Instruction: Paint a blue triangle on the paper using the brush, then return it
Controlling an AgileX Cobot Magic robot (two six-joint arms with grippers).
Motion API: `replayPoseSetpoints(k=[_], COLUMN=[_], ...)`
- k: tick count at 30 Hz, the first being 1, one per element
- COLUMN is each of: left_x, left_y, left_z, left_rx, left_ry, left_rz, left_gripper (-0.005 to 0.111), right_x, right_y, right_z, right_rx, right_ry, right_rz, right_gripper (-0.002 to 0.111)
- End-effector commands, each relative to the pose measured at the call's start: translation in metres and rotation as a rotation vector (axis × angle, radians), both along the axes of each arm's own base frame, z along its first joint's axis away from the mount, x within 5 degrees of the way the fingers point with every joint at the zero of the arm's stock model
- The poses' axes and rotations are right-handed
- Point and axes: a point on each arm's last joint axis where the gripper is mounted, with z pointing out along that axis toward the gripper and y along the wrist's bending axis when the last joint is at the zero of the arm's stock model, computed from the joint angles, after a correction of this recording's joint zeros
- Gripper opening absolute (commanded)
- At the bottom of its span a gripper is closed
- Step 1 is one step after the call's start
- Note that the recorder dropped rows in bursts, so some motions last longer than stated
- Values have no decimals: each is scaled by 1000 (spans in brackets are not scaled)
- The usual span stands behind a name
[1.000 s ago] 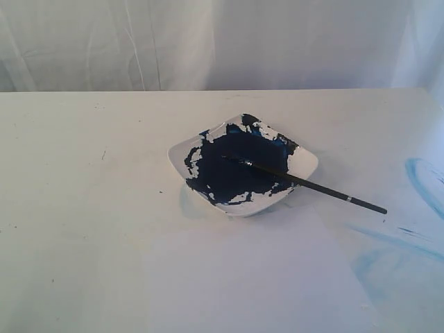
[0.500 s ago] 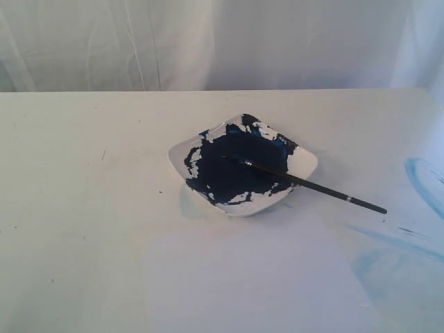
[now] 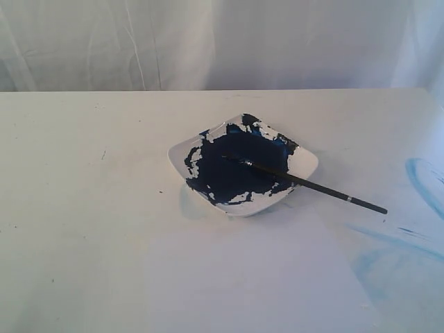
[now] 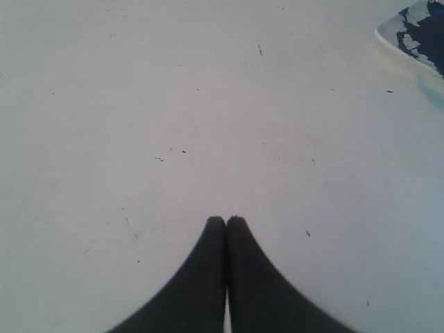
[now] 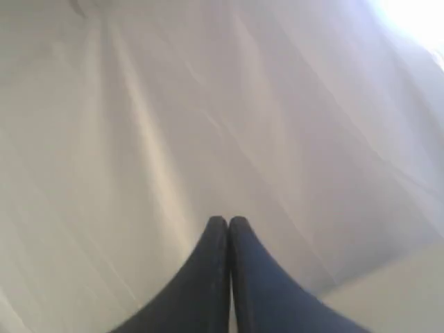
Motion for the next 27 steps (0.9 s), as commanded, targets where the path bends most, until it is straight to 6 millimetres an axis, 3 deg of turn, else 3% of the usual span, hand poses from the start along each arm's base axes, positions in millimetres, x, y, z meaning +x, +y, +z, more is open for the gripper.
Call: replayPoseSetpoints(k=[1,3,8,12,15,22,27], left_x=[0,0,0,0,0,0,0], left_y=[0,0,0,0,0,0,0], left_z=[0,0,0,0,0,0,0], left_rx=[-5,-5,-5,-5,-5,-5,-5], left_ry=[-3,-3,-3,-3,-3,-3,-3], left_rz=[-5,-5,-5,-5,-5,-5,-5], left_gripper=[0,0,0,0,0,0,0], right_x=[32,57,95,115,129,179,203], right_y=[0,8,44,85,111,133,135], right_z=[22,31,27,17,-5,-81,-105], right_rx=[-121,-241,-392,-403,-408,-267,20], right_ry=[287,474,764,877,973,1243,1265], right_rz=[-51,-6,224,511,637,463,277], right_gripper=[0,0,0,0,0,0,0])
